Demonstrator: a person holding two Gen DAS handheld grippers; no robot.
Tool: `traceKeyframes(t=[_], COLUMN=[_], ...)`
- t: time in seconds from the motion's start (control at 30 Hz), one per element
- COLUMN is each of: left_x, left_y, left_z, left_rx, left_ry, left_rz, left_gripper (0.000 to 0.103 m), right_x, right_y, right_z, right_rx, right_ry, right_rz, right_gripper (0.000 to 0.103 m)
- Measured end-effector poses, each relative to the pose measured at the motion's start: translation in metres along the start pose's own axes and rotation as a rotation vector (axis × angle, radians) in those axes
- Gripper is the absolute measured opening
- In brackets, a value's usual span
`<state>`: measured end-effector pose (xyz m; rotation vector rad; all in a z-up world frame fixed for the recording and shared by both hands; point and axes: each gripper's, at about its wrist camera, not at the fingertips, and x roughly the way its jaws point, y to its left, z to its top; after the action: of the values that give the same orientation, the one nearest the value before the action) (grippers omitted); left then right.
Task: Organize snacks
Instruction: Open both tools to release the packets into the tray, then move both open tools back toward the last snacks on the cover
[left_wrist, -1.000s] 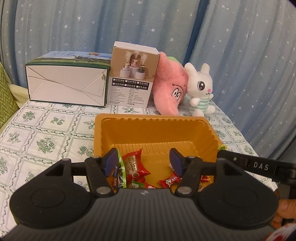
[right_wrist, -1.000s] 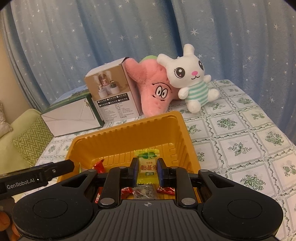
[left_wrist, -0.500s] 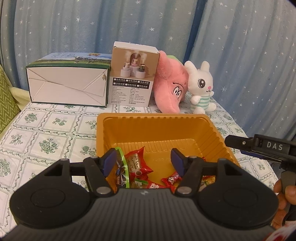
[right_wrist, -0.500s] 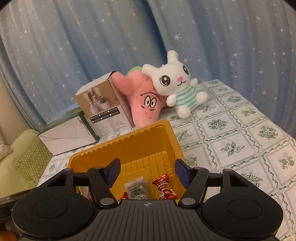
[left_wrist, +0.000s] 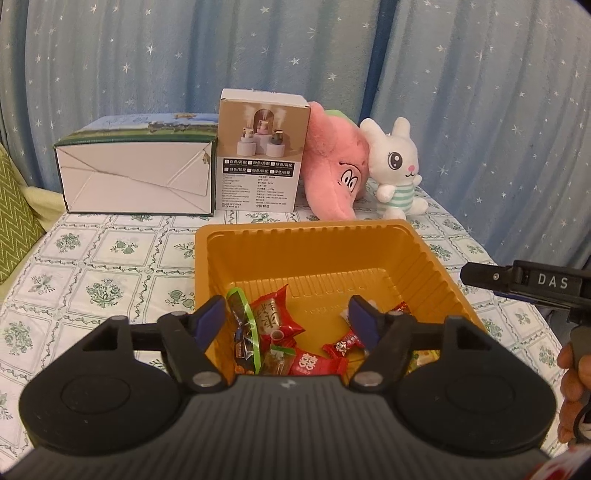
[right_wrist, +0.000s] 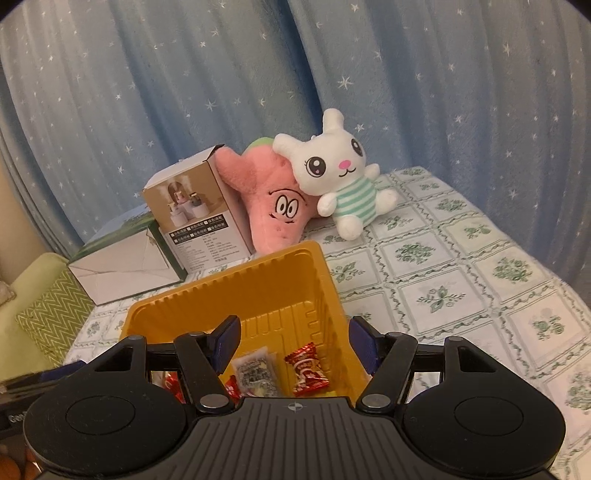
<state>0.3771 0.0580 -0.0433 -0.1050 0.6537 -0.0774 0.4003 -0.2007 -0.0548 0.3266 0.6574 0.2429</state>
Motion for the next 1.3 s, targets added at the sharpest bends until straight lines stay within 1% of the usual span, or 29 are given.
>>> traceKeyframes(t=[0.03, 0.1, 0.3, 0.53, 0.67, 0.77, 0.93, 1.03, 1.17, 1.27, 1.3], left_x=[-0.002, -0.007, -0.022, -0.049, -0.07, -0.086, -0.11, -0.122, -0.132, -0.136, -0.137], left_y=[-0.001, -0.002, -0.004, 0.001, 0.001, 0.003, 0.004, 0.006, 0.004, 0.0, -0.002], left_z=[0.0, -0.002, -0.01, -0.035, -0.054, -0.065, -0.088, -0.105, -0.124, -0.138, -0.142], left_rx=[0.007, 0.016, 0.047, 0.034, 0.029, 0.004, -0.024, -0.038, -0.033, -0.026, -0.024], left_ry=[-0.004, -0.008, -0.015, 0.003, 0.006, 0.005, 0.007, 0.025, 0.054, 0.076, 0.086], left_rz=[0.004, 0.008, 0.011, 0.014, 0.017, 0.016, 0.029, 0.028, 0.008, 0.001, -0.001], left_gripper=[0.078, 0.079, 0.084, 0.087, 0.087, 0.088, 0.088, 0.088, 0.087, 0.084, 0.081], right_x=[-0.002, -0.007, -0.026, -0.054, -0.068, -0.078, -0.094, -0.103, -0.113, -0.12, -0.121], right_y=[0.0, -0.001, -0.003, 0.004, 0.004, 0.007, 0.011, 0.008, 0.007, 0.011, 0.011], right_z=[-0.001, -0.004, -0.019, -0.041, -0.053, -0.062, -0.084, -0.098, -0.117, -0.13, -0.134], right_rx=[-0.009, -0.016, -0.015, -0.056, -0.038, -0.045, -0.064, -0.053, -0.04, -0.041, -0.044], right_ry=[-0.003, -0.004, 0.013, 0.027, 0.037, 0.045, 0.083, 0.113, 0.15, 0.162, 0.168], right_rz=[-0.01, -0.024, -0.023, -0.016, -0.017, -0.016, -0.013, -0.011, -0.012, 0.004, 0.005], right_gripper=[0.065, 0.065, 0.065, 0.065, 0.065, 0.065, 0.065, 0.065, 0.065, 0.065, 0.065])
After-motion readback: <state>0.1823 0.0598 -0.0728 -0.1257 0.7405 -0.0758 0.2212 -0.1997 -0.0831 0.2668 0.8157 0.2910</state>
